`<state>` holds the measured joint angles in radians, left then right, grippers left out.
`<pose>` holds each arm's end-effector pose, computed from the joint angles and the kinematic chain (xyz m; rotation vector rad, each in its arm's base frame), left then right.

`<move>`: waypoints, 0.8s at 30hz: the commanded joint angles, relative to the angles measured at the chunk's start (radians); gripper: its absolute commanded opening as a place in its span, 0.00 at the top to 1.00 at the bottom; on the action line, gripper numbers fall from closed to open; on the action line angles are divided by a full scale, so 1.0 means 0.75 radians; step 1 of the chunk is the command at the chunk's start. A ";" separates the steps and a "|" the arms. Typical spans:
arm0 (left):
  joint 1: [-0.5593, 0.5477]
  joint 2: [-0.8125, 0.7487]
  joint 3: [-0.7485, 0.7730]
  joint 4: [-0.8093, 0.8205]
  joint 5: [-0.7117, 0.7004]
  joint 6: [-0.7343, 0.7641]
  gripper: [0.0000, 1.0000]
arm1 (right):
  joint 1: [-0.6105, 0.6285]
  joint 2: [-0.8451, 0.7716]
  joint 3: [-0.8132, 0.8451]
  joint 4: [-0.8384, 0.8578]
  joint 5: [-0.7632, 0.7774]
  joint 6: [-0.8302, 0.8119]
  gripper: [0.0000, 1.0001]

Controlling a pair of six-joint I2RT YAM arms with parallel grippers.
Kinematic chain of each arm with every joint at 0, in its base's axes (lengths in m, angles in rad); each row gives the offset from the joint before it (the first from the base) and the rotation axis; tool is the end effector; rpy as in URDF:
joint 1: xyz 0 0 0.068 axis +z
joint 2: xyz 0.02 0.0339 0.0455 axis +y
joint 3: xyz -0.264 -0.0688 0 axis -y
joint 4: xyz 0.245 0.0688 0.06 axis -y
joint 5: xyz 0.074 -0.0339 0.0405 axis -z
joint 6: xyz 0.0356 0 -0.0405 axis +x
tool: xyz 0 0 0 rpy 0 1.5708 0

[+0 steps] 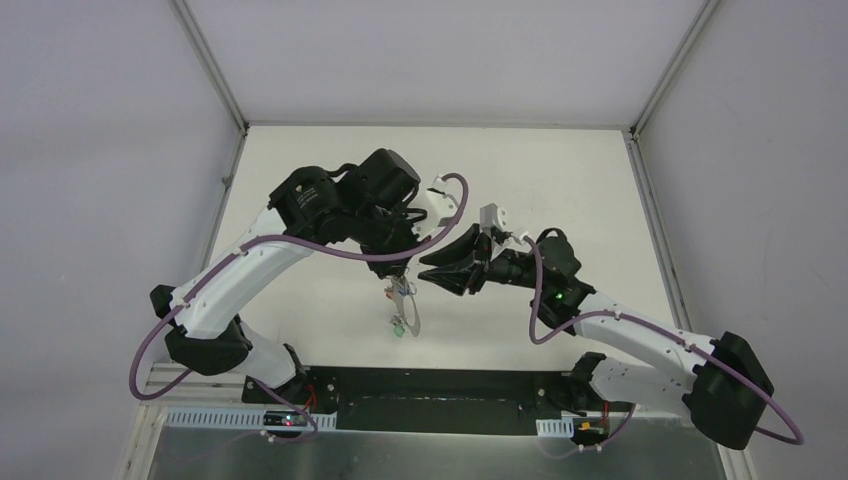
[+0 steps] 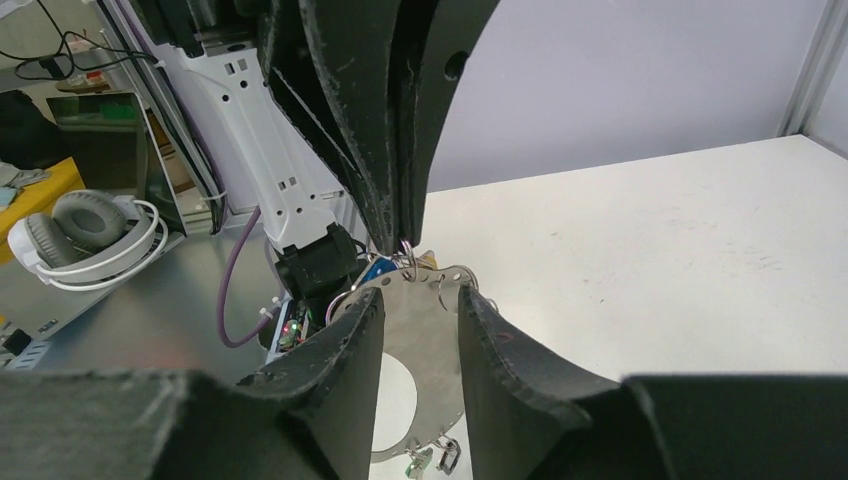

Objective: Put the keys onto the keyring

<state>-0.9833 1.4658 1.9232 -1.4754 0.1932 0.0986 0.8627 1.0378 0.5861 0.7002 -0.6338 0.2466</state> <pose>0.1289 -0.2059 0.4454 1.4370 2.2497 -0.5577 0.1349 0.1899 0.3132 -0.9790 1.1459 1.3274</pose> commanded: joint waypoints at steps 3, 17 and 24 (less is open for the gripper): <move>-0.026 -0.024 0.054 0.013 -0.014 0.038 1.00 | 0.004 0.085 0.058 0.221 -0.050 0.080 0.71; -0.046 -0.060 -0.022 0.093 0.034 0.039 1.00 | 0.017 0.220 0.111 0.336 -0.142 0.149 0.91; -0.048 -0.074 -0.055 0.101 0.035 0.052 1.00 | 0.018 0.197 0.100 0.337 -0.151 0.150 0.94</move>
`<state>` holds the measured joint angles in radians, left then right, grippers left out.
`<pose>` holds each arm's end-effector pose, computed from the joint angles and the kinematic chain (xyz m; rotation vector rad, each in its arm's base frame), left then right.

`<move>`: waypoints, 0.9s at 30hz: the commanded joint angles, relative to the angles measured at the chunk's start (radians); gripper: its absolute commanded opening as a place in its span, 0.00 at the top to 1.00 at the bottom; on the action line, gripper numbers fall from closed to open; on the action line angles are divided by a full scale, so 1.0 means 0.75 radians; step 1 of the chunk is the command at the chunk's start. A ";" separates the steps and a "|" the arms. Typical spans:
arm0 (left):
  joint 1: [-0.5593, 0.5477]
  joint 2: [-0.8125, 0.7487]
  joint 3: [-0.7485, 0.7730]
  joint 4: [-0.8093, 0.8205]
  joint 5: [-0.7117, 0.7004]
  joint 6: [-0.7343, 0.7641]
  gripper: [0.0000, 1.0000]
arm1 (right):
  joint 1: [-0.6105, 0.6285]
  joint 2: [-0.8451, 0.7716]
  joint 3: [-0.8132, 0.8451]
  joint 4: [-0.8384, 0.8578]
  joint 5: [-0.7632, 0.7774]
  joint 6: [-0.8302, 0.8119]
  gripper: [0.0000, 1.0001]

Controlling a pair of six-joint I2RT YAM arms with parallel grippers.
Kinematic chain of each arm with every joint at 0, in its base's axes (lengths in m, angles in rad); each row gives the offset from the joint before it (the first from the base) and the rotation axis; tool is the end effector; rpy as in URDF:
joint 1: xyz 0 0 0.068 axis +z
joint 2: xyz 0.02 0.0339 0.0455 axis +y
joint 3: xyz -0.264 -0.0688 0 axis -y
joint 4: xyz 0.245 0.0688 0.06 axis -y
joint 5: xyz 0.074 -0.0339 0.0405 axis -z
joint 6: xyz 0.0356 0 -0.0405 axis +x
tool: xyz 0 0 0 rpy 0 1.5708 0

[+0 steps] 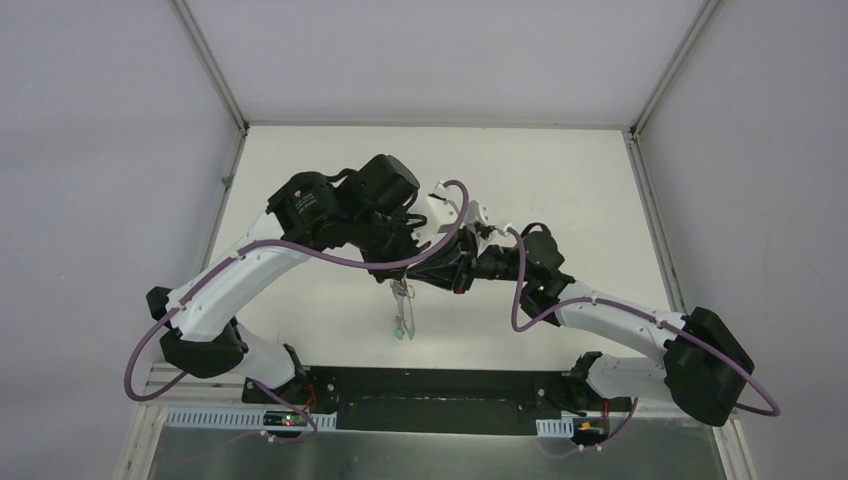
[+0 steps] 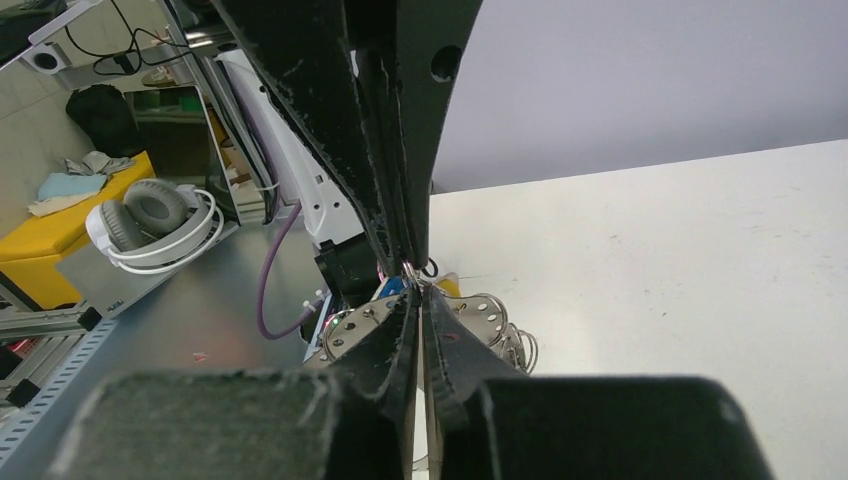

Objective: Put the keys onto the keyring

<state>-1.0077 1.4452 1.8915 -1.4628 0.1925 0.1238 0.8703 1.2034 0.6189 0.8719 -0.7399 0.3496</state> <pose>0.1220 -0.2061 0.4427 1.4913 2.2120 -0.5572 0.1485 0.2133 0.3032 -1.0296 1.1296 1.4712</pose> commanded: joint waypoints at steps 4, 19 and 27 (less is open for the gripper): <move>-0.015 -0.058 -0.031 0.093 0.032 0.021 1.00 | 0.008 -0.038 0.054 0.097 -0.032 0.012 0.77; -0.017 -0.085 -0.065 0.136 0.063 0.027 1.00 | 0.013 -0.024 0.079 0.046 -0.101 0.004 0.88; -0.017 -0.153 -0.126 0.195 0.075 0.050 1.00 | 0.016 -0.027 0.071 0.047 -0.112 -0.008 1.00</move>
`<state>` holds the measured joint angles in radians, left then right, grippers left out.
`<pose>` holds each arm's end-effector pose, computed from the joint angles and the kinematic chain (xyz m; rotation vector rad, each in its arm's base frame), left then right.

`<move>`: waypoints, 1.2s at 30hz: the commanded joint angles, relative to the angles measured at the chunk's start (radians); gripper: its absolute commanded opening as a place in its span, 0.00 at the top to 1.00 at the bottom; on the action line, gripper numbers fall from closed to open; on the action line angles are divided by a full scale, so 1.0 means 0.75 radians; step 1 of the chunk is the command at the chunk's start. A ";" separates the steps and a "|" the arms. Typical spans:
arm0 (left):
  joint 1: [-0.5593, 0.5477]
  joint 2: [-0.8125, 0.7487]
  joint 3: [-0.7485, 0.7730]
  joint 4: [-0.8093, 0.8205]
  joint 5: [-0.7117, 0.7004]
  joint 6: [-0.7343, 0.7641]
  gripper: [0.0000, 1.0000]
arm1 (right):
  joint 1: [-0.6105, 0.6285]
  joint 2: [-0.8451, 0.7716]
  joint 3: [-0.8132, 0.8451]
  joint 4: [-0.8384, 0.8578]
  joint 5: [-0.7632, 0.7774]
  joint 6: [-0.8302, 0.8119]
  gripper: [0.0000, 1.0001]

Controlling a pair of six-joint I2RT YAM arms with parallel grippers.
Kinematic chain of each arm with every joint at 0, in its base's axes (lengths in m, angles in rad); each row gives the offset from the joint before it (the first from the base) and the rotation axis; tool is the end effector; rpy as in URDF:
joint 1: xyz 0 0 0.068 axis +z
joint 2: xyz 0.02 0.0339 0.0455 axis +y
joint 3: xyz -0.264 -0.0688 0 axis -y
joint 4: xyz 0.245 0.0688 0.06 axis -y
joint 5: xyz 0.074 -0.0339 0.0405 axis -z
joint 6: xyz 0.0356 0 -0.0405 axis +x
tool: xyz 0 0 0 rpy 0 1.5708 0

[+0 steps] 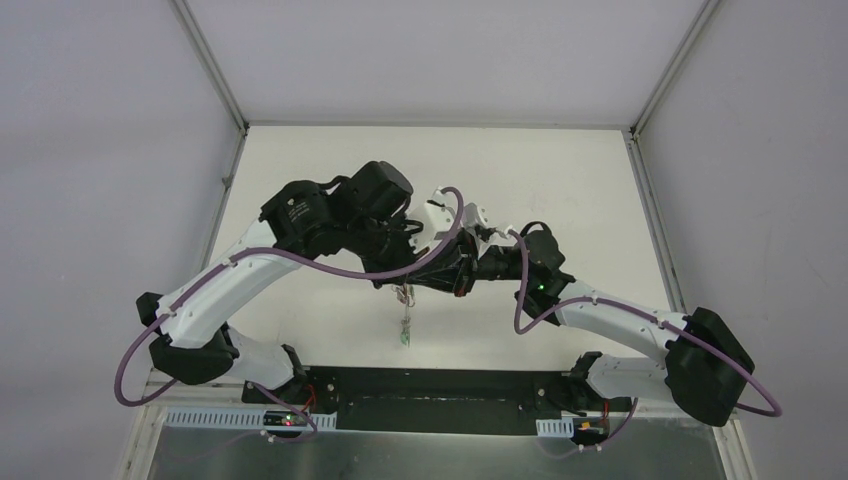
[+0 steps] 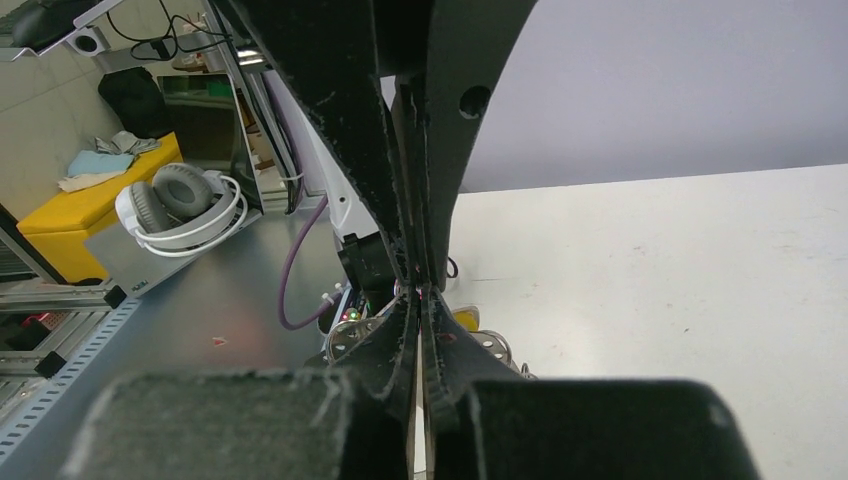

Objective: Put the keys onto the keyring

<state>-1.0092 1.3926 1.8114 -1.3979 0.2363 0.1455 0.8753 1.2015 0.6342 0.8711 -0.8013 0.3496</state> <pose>0.1171 -0.2018 0.4376 1.5170 2.1543 -0.6198 0.1456 0.2143 0.3082 -1.0887 1.0876 1.5054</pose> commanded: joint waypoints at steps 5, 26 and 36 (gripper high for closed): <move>-0.015 -0.171 -0.087 0.192 0.017 0.004 0.96 | 0.009 -0.037 0.046 0.041 -0.042 -0.015 1.00; -0.014 -0.983 -1.089 1.309 -0.008 -0.274 0.45 | 0.008 -0.166 -0.005 0.012 0.044 -0.041 1.00; -0.016 -0.954 -1.236 1.486 0.039 -0.167 0.60 | 0.010 -0.184 -0.005 -0.011 0.051 -0.045 1.00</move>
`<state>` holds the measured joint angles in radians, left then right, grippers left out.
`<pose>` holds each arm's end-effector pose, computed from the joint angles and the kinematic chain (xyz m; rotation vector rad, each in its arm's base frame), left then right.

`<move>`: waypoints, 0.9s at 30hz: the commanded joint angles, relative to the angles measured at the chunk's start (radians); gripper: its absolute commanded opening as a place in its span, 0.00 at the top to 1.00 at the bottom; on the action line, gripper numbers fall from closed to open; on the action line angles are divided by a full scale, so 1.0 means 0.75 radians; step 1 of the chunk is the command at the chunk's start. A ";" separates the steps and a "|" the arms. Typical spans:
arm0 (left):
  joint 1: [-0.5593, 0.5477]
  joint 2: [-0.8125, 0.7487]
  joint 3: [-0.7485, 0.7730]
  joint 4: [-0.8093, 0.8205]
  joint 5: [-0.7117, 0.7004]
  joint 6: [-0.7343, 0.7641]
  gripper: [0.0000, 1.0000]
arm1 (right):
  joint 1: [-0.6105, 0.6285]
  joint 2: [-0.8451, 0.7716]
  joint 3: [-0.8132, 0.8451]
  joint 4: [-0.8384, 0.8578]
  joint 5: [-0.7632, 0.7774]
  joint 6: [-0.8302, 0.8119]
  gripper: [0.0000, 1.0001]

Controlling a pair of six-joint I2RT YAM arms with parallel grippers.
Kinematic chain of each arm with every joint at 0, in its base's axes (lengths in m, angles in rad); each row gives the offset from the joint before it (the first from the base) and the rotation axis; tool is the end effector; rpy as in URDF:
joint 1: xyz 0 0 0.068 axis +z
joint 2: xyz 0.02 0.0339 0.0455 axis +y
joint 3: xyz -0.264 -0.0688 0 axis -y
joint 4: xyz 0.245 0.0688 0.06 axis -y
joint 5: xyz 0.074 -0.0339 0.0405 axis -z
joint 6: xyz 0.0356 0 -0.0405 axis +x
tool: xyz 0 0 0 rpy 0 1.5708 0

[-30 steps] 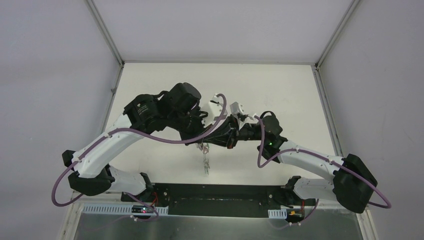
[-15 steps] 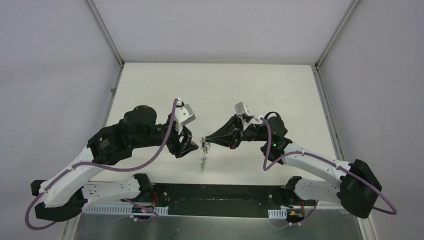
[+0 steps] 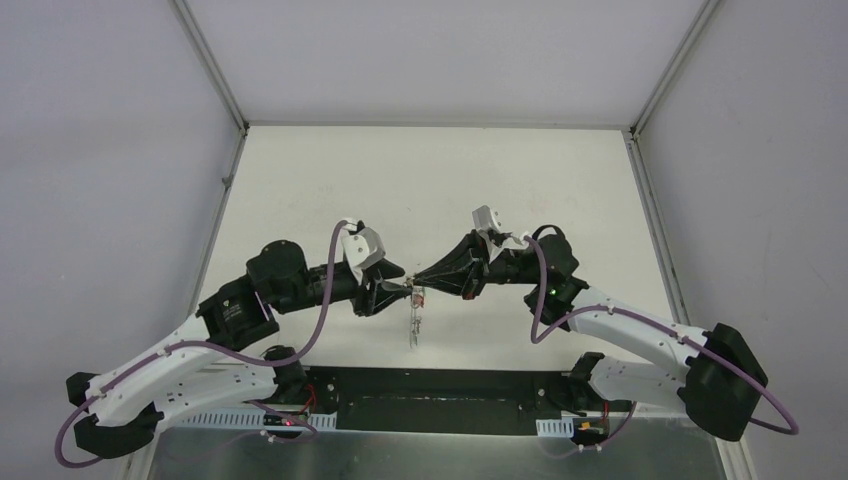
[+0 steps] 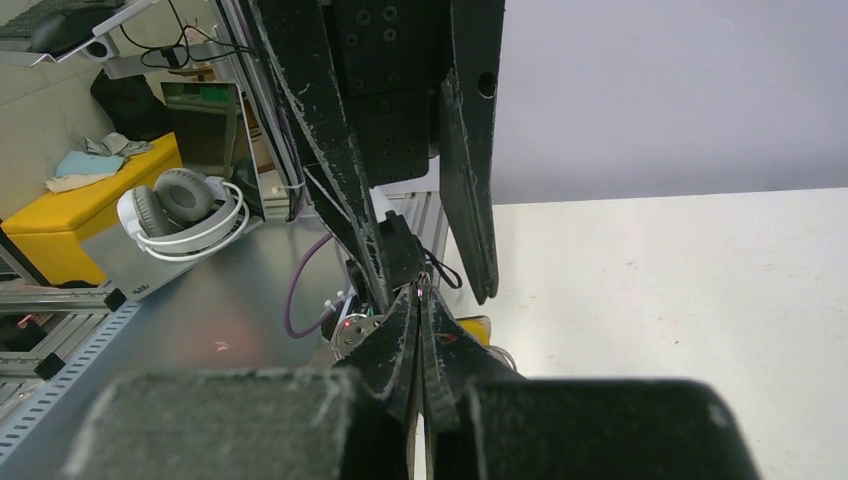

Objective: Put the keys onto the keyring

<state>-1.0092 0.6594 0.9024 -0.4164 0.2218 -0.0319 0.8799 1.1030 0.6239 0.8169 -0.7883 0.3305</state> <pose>0.0689 -0.1242 0.3737 1.0105 1.5358 -0.9416 0.1332 0.2007 0.3223 -1.0828 1.0402 1.4825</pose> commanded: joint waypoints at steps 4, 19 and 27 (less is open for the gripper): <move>-0.015 0.043 -0.042 0.184 0.074 0.093 0.72 | 0.003 -0.065 0.009 0.053 0.044 -0.026 1.00; -0.014 0.028 -0.183 0.242 0.095 0.069 0.74 | 0.003 -0.089 0.013 0.049 0.062 -0.031 1.00; -0.015 0.015 -0.175 0.212 0.073 0.076 0.55 | 0.003 -0.101 0.005 0.048 0.071 -0.032 1.00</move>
<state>-1.0092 0.6872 0.7654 -0.2687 0.2714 0.0174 0.8799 1.0649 0.6224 0.7658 -0.7586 0.3149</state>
